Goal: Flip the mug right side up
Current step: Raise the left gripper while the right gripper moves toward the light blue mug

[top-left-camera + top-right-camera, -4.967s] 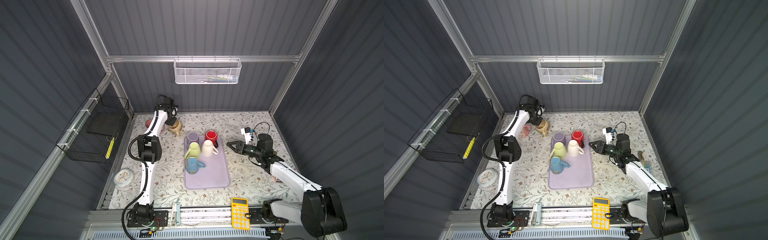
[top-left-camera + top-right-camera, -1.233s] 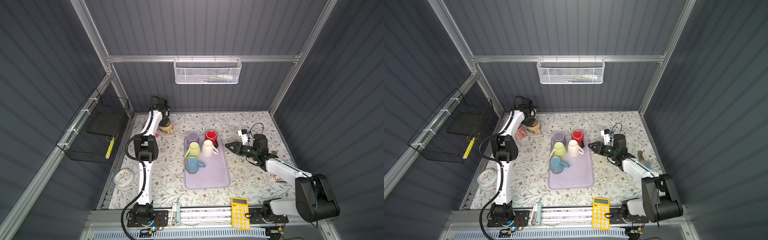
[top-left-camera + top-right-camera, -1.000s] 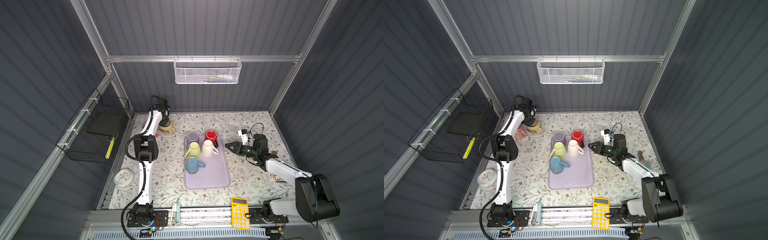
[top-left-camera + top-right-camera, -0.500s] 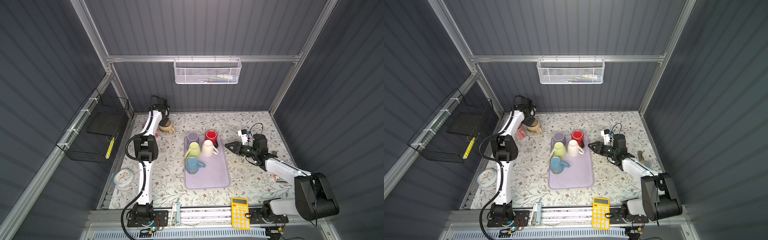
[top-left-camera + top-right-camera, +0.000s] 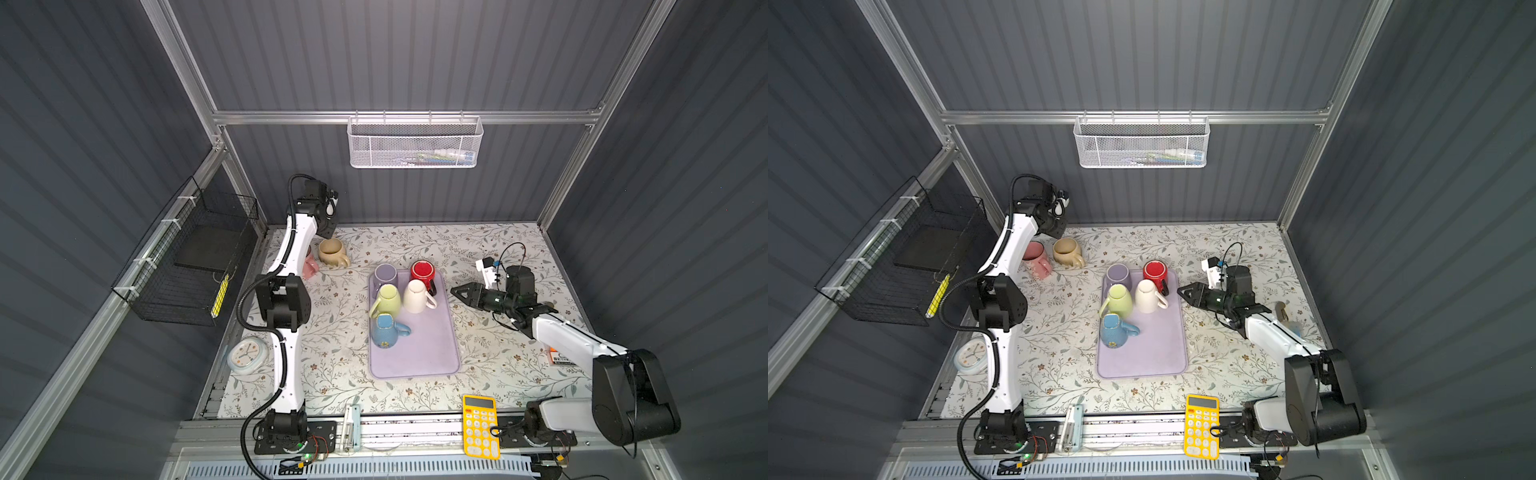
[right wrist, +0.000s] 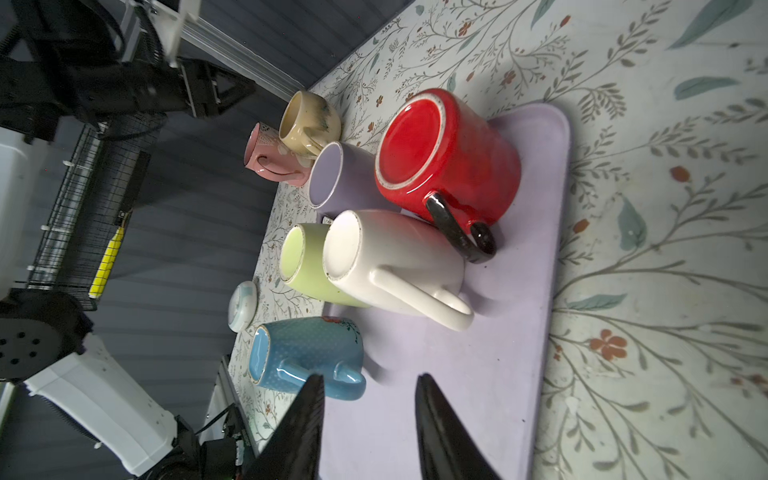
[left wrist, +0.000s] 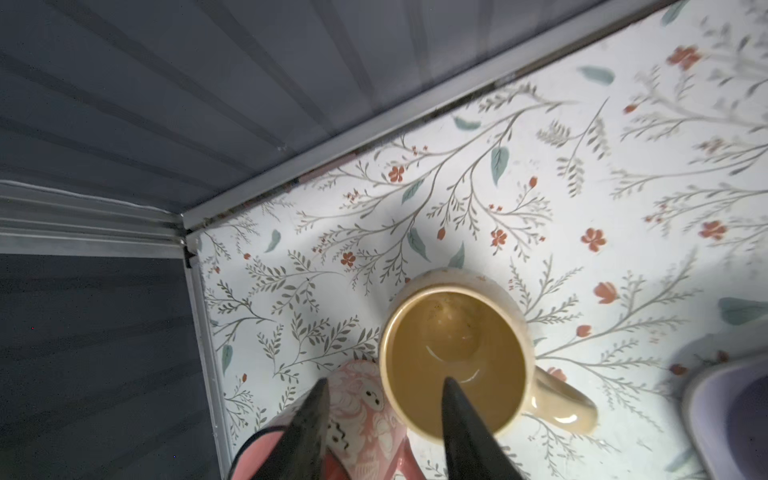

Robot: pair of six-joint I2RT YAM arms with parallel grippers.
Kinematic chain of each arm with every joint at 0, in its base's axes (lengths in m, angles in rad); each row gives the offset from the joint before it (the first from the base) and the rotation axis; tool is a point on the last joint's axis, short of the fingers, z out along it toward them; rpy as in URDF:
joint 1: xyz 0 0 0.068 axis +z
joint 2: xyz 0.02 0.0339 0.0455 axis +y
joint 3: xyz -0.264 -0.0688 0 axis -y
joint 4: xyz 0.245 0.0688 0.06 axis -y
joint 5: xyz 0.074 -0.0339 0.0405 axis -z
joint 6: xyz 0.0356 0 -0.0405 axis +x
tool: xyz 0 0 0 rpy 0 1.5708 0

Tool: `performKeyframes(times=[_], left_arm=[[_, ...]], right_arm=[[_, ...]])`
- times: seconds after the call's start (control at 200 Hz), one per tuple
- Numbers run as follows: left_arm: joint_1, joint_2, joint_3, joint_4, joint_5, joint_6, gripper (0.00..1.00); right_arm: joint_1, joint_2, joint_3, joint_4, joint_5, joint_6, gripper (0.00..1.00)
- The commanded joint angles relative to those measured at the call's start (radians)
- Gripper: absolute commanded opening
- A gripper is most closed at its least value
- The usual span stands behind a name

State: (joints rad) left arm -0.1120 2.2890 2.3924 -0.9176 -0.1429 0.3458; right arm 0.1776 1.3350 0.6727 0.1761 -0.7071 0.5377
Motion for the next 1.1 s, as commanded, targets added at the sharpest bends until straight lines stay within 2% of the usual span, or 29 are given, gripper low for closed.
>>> performKeyframes(times=[0.0, 0.255, 0.47, 0.565, 0.74, 0.891, 0.961, 1.096], left_arm=[[-0.014, -0.091, -0.052, 0.028, 0.062, -0.033, 0.46], [-0.082, -0.341, -0.308, 0.136, 0.075, -0.057, 0.46], [-0.141, -0.585, -0.552, 0.209, 0.097, -0.103, 0.47], [-0.155, -0.692, -0.668, 0.232, 0.180, -0.119, 0.47], [-0.174, -0.815, -0.790, 0.172, 0.286, -0.124, 0.47], [-0.183, -0.936, -1.014, 0.271, 0.358, -0.190, 0.47], [-0.184, -0.958, -1.069, 0.257, 0.397, -0.219, 0.45], [-0.186, -1.049, -1.225, 0.367, 0.465, -0.256, 0.45]], right_arm=[[0.003, -0.033, 0.045, -0.112, 0.043, -0.098, 0.39], [0.011, -0.073, 0.090, -0.230, 0.072, -0.211, 0.40], [0.075, -0.100, 0.129, -0.328, 0.098, -0.335, 0.42], [0.120, -0.100, 0.149, -0.373, 0.129, -0.389, 0.43], [0.202, -0.083, 0.170, -0.412, 0.154, -0.462, 0.45], [0.281, -0.061, 0.200, -0.458, 0.192, -0.534, 0.47], [0.315, -0.049, 0.216, -0.476, 0.204, -0.555, 0.48], [0.386, -0.021, 0.234, -0.473, 0.238, -0.599, 0.51]])
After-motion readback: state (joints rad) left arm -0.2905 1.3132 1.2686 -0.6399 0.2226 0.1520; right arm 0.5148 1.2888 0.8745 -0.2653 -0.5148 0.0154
